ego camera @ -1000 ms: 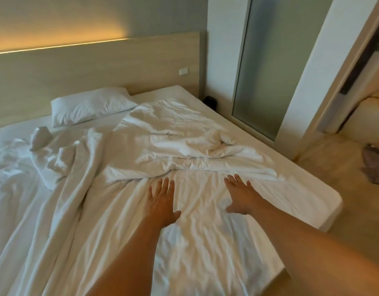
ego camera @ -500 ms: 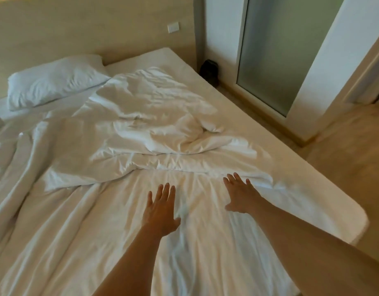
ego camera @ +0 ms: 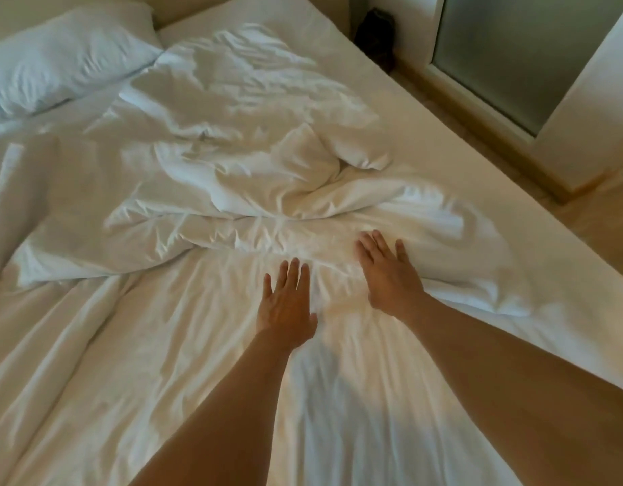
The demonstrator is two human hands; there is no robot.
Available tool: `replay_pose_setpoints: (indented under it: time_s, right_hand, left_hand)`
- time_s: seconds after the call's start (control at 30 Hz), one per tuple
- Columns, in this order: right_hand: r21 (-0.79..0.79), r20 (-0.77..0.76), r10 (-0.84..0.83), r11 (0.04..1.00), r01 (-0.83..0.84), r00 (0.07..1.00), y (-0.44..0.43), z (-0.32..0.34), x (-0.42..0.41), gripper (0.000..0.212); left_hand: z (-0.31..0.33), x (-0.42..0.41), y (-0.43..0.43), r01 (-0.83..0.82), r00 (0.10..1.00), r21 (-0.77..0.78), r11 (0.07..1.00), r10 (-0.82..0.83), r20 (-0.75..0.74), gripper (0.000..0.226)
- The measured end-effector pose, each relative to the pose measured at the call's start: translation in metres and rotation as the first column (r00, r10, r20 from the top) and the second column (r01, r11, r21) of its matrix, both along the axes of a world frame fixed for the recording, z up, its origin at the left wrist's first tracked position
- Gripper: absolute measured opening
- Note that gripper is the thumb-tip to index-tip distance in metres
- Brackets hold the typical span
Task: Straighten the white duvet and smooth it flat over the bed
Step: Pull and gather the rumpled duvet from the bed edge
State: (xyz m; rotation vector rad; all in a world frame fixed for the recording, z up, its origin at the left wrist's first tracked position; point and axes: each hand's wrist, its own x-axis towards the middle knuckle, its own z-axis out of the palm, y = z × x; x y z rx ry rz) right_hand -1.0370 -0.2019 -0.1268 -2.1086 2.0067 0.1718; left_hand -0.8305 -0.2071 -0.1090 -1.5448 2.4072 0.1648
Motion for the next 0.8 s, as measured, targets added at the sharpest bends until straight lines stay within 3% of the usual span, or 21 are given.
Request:
replay_pose_setpoints:
  time_s: [0.23,0.43,0.53,0.67,0.8]
  right_hand:
    - [-0.019,0.081,-0.042,0.999,0.043,0.996,-0.043,-0.015,-0.027,0.054]
    - [0.018,0.089,0.071,0.997,-0.072,0.994,-0.011,-0.006,-0.049,0.063]
    - [0.038,0.078,0.087,0.995,-0.091,0.993,0.017,-0.005,-0.063,0.069]
    - [0.053,0.050,0.075,0.996,-0.077,0.996,0.047,-0.007,-0.082,0.070]
    - [0.083,0.059,0.100,0.991,-0.105,0.993,0.087,-0.010,-0.107,0.075]
  left_hand:
    - [-0.030,-0.021,-0.034,-0.042,0.993,-0.171,0.984,0.022,-0.117,0.090]
    - [-0.026,-0.044,-0.063,-0.040,0.996,-0.256,0.966,0.018,-0.090,0.103]
    - [-0.026,-0.061,-0.071,0.010,0.993,-0.276,0.961,-0.041,-0.108,0.092]
    - [-0.045,-0.084,-0.038,0.100,0.987,-0.180,0.979,-0.121,-0.109,0.068]
    - [-0.058,-0.091,0.035,0.100,0.988,-0.107,0.989,-0.112,-0.110,0.080]
